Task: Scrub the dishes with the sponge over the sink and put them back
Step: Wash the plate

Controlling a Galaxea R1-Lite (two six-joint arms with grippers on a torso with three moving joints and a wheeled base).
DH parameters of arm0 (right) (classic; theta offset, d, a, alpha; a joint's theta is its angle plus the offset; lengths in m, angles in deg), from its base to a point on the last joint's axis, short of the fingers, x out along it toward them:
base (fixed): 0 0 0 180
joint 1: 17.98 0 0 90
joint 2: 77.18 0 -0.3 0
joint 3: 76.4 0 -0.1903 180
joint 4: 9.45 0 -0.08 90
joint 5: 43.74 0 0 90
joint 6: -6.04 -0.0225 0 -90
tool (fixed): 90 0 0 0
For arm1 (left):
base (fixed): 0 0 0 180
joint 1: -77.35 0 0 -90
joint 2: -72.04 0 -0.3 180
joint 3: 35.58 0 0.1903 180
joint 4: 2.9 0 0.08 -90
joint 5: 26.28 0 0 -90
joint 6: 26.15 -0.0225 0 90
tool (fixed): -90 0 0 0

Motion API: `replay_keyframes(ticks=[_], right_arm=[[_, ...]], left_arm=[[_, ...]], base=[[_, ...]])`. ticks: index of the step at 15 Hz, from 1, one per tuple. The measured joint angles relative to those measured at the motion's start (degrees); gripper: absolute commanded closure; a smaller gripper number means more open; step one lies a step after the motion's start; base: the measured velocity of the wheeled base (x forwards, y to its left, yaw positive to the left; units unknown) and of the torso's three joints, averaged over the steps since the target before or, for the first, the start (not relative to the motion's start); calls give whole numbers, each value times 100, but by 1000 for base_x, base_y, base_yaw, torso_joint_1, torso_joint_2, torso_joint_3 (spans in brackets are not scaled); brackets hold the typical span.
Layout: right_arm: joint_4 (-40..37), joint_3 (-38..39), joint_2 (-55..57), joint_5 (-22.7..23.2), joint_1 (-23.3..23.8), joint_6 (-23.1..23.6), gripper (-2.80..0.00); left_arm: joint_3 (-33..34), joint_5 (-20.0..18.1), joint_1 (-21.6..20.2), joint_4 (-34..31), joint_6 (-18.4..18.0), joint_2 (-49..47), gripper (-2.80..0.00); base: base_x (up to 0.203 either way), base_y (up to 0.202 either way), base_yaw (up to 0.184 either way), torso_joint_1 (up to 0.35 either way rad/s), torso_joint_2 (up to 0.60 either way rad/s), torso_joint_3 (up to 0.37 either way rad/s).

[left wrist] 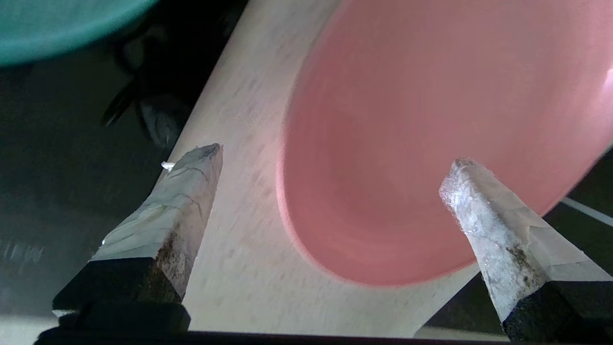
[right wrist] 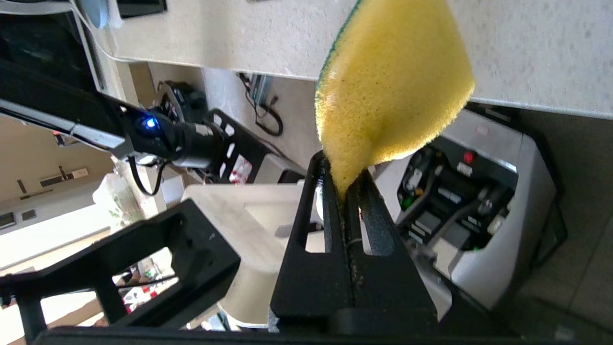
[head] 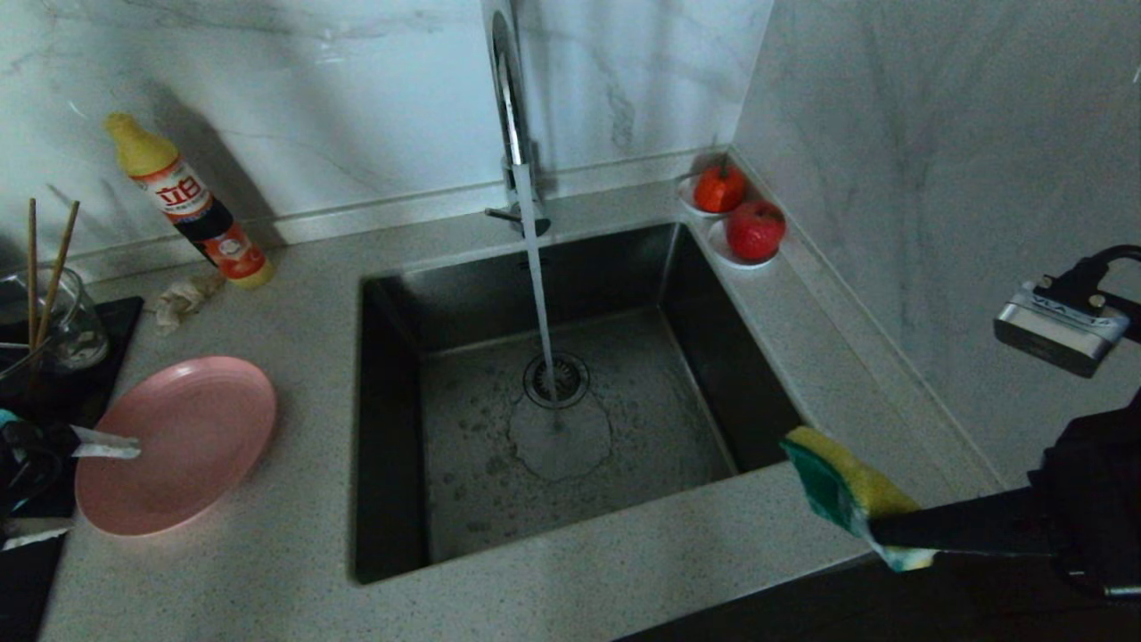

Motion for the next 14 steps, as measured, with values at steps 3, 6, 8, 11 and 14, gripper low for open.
replay_keyframes(ticks=[3,6,8,11,14], right_arm=[[244,188,13,0,-1,-1,0],[250,219,39,-2,-1,-7,0],[250,232,46,-2,5,-9,0],[247,233,41,-2,23,-8,0],[245,224,41,-4,21,-2,0]], left_arm=[[13,-17,40,274,17,-35,-280],[22,-22,173,305,1,-88,-280],[20,-33,282,305,-5,-118,-280],[-4,-31,418,418,-4,-134,-280],[-1,-15,451,593,13,-181,-280]], base=[[0,0,0,0,0,0],[0,0,0,0,0,0],[0,0,0,0,0,0],[0,0,0,0,0,0],[0,0,0,0,0,0]])
